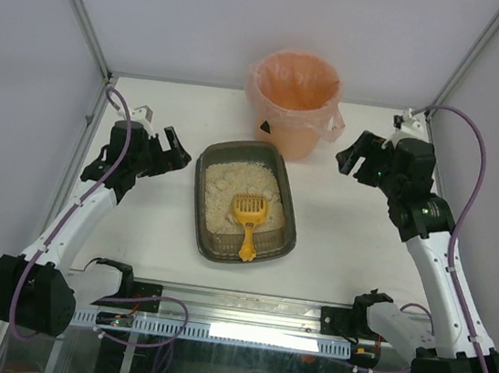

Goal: Clean the litter box

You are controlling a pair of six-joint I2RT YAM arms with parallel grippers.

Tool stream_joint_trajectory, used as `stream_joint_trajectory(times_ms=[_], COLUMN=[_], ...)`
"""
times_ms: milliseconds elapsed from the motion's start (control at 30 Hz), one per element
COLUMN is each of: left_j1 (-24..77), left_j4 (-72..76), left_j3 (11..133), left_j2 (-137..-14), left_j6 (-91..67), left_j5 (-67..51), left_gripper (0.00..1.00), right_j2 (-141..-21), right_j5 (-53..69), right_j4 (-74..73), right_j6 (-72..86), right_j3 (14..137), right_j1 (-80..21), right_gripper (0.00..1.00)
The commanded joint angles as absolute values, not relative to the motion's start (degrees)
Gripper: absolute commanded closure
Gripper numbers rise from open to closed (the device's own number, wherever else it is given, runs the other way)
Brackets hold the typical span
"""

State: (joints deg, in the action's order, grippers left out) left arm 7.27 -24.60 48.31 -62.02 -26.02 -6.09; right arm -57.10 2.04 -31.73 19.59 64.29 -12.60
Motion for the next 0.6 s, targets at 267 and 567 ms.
stream_joint_trajectory(times_ms=[267,567], left_j1=[24.70,32.30], left_j4=[-23.53,-22.24], left_j3=[43.60,41.75], left_j2=[-60.27,-62.40], left_j6=[-35.34,-40.36], left_j5=[3.45,4.79], left_gripper=[0.12,0.19], right_j2=[-53.82,-54.27], right_j5=[-10.79,-10.39], right_j4=[-33.28,-30.50], right_j6=[25.14,27.21], right_j3=[57.96,55.73], right_j1=[-34.83,-36.92], right_gripper=[0.31,0.35])
